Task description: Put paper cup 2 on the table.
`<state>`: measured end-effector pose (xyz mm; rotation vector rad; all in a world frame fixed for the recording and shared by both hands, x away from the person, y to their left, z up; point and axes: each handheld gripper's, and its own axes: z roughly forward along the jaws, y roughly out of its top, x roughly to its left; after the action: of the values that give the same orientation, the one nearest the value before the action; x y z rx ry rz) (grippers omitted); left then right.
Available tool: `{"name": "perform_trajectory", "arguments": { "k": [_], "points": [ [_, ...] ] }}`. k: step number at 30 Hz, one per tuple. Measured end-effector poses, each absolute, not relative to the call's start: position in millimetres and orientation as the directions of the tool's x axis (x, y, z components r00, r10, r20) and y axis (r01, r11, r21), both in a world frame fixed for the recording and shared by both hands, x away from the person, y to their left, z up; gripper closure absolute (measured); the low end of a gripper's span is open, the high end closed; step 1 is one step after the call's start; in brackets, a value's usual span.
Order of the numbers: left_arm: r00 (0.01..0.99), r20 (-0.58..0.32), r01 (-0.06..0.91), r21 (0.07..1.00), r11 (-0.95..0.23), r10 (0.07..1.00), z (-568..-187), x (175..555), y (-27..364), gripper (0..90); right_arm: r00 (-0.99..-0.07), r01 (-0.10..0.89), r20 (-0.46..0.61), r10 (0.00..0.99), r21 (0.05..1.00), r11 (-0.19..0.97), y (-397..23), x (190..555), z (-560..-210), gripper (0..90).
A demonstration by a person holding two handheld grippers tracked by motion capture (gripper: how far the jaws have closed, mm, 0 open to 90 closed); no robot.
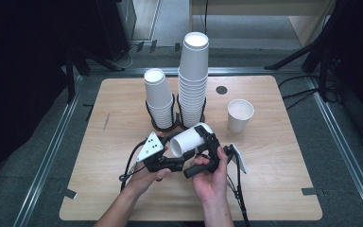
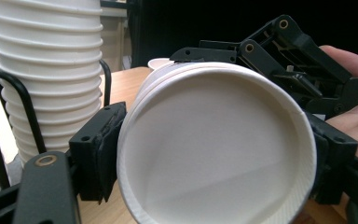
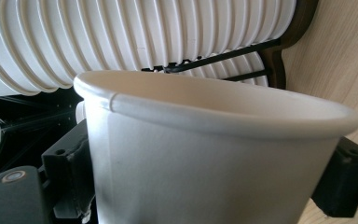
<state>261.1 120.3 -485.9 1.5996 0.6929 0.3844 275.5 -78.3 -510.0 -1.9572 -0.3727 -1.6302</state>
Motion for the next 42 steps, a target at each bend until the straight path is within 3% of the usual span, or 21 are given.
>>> {"name": "perform_trajectory", "arguments": {
  "k": [7, 29, 42],
  "points": [
    [0.739, -0.146, 0.236, 0.971, -0.049, 0.657, -482, 263, 122, 1.8, 0.196, 0.525, 0.972, -0.127, -0.213, -0.824, -82, 275, -508, 13.8],
    [0.735, -0.205, 0.287, 0.958, -0.022, 0.646, -479, 266, 132, 1.2, 0.134, 0.372, 0.99, -0.053, -0.1, -0.923, -121, 279, -501, 13.8],
    [0.716, -0.211, 0.289, 0.957, -0.006, 0.665, -477, 267, 140, 1.2, 0.053, 0.292, 0.988, 0.143, 0.122, -0.949, -137, 272, -484, 14.0]
  ]
}}
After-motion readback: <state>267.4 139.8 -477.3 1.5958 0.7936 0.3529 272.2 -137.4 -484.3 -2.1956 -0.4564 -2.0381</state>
